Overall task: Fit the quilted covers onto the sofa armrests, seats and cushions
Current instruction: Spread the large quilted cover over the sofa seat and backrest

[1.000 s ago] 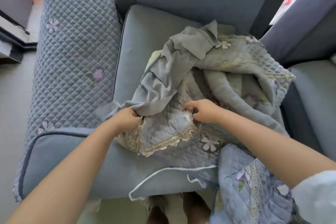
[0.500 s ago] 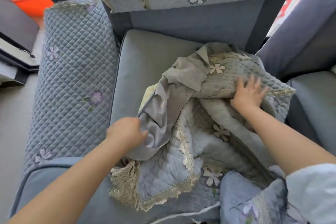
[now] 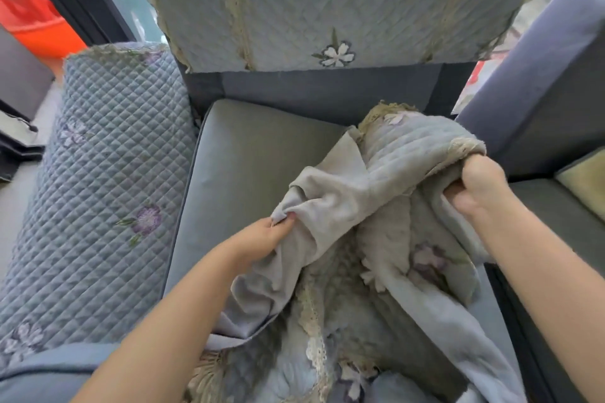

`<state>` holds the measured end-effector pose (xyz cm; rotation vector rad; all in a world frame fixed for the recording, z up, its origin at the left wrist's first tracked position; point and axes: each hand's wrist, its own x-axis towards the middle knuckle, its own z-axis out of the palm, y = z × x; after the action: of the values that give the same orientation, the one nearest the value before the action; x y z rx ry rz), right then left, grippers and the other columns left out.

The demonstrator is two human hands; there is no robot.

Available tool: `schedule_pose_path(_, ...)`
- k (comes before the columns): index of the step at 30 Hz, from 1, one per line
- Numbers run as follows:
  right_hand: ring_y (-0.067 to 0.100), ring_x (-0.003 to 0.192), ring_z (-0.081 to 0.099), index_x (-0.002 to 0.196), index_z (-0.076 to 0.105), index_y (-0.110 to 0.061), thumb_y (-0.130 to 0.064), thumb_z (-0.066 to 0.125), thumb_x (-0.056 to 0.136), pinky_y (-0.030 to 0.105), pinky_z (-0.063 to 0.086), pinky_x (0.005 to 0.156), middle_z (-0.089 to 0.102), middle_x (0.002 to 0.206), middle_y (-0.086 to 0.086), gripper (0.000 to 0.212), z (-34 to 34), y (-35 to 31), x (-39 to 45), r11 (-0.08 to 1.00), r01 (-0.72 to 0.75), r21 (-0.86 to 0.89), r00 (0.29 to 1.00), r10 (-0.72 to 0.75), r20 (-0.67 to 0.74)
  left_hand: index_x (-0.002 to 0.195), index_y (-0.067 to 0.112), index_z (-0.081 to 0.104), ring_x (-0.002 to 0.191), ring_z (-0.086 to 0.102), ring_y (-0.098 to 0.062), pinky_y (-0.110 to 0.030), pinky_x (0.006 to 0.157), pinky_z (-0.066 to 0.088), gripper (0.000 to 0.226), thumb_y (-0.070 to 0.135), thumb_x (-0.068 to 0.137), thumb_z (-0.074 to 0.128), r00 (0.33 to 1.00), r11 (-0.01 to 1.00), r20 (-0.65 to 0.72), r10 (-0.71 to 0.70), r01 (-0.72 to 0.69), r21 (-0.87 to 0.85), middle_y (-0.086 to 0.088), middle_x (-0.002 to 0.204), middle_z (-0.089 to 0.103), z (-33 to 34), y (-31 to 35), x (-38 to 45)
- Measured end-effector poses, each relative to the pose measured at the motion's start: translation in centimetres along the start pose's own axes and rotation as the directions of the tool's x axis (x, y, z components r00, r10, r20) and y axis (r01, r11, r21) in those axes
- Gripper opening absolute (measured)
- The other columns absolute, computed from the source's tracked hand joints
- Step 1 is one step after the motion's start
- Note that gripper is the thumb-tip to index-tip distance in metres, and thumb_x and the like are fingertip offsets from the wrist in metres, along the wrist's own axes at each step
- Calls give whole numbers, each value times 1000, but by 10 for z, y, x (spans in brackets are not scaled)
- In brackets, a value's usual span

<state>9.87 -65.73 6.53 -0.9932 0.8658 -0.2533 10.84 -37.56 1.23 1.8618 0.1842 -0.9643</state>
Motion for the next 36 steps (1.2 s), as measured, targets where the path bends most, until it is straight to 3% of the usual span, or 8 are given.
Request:
schedule_pose_path(5,25,119,53,122,47,12,-10,44,76,30,34,108,57,123,22,51,50,-65,-24,984,70,166,744,-162,648,67,16,77,62,70,-15,-24,49,55,44,49,39,85,984,660,134,118,23,-751,-6,73,72,-36,7,-66)
schedule_pose_path(7,34,132,35,131,32,19,-12,26,92,34,14,115,38,136,34,49,69,-75,-29,975,44,220,546,-208,811,60,11,76,56,69,-18,-26,43,53,69,38,-1,91,981,705,170,97,53,-707,-9,64,71,-46,0,-88)
schedule_pose_path(10,22,79,70,83,72,2,-20,78,59,27,56,72,72,81,16,33,118,-44,-62,999,-44,-16,395,32,918,72,14,76,76,71,-18,-24,64,56,68,34,9,87,934,970,329,-142,197,-141,-10,82,73,-69,-16,-118)
schedule_pose_path(13,7,55,67,59,76,-16,-31,90,21,17,52,51,70,59,-3,43,118,9,-98,961,7,-278,326,260,909,106,23,60,105,58,-8,-13,86,43,31,28,76,59,935,902,178,-307,226,368,11,112,62,-90,-39,-133)
schedule_pose_path(22,-16,78,59,85,74,-8,23,39,71,41,43,101,67,70,-29,48,69,122,-126,280,675,-683,132,864,485,135,9,37,121,42,-22,-37,93,36,55,42,91,43,891,893,-398,-218,17,-450,-8,135,43,-122,-102,-127)
schedule_pose_path(29,15,113,58,102,72,-18,-1,32,47,33,44,100,68,109,-5,70,60,108,-156,259,796,-547,156,786,599,140,11,30,115,52,-25,-37,95,44,101,52,60,78,893,737,-344,-289,-22,-675,-2,131,48,-98,-105,-95)
schedule_pose_path(32,3,127,39,114,51,-42,-7,53,63,10,31,103,45,127,-21,62,30,107,-153,352,782,-515,353,430,831,115,4,50,105,54,-22,-30,91,41,78,51,60,79,892,859,-304,-335,156,-487,0,114,55,-74,-103,-85)
schedule_pose_path(36,15,143,-4,144,-2,-26,-58,68,63,31,9,116,-4,149,-10,111,-30,100,-125,-225,688,-690,717,359,597,126,8,47,120,47,-28,-37,104,38,69,56,78,60,923,954,-303,-238,281,108,-10,131,50,-45,-103,-85)
